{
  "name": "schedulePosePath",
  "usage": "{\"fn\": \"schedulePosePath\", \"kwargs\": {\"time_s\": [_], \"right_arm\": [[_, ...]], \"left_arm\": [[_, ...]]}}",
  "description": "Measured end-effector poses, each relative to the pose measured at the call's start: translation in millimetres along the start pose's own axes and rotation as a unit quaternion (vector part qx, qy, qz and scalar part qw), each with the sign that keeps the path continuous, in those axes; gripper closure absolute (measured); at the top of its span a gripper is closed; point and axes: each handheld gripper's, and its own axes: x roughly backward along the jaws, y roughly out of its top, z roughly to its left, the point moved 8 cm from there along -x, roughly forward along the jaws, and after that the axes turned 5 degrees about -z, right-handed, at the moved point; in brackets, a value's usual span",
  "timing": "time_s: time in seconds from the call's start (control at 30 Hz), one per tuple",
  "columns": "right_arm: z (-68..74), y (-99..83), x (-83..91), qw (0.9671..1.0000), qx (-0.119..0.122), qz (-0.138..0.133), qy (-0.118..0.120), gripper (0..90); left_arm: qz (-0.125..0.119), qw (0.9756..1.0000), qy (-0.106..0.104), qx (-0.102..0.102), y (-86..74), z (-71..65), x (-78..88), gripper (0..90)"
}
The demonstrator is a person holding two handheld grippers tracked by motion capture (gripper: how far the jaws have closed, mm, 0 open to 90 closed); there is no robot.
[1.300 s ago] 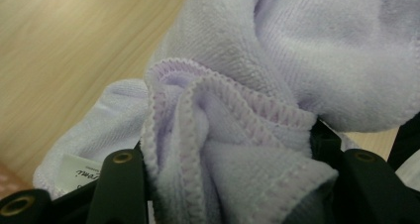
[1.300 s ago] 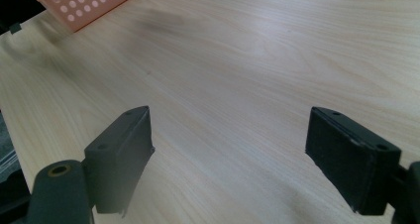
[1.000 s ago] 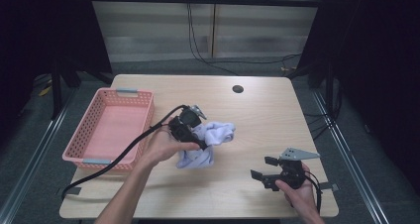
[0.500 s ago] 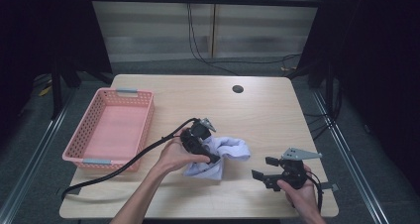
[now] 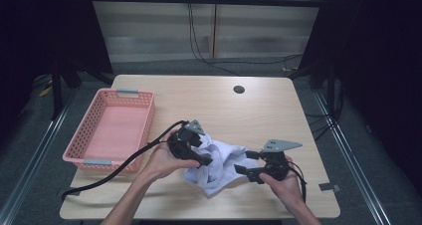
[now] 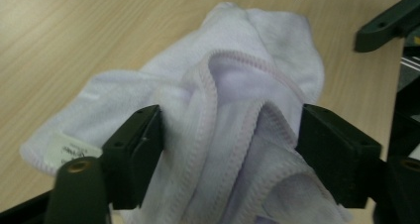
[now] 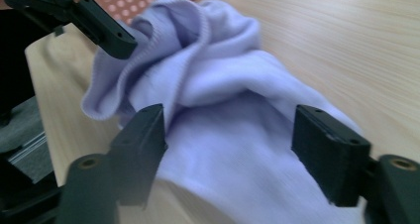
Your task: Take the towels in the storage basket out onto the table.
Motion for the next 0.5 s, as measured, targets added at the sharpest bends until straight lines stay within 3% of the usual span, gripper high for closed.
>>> {"fn": "schedulePosePath", "kwargs": {"time_s": [0.2,0.3,0.4,0.5], "right_arm": [[16.3,15.4,-25.3,0.9993,0.028,0.006,0.025,47.4],[20.8,20.8,-39.0,0.9988,0.037,0.014,0.027,47.8],[18.8,15.9,-54.8,0.9983,0.041,0.034,0.023,44.8],[18.1,9.9,-65.3,0.9977,0.038,0.047,0.032,46.8]], "left_arm": [[-0.036,0.9990,0.023,0.014,-16.0,-9.4,22.2,35.6],[-0.051,0.9983,0.014,0.023,-24.7,-16.6,33.6,38.1],[-0.040,0.9986,0.029,0.020,-39.3,-19.7,39.4,35.2],[-0.059,0.9968,0.029,0.045,-47.1,-15.9,32.9,33.2]]}}
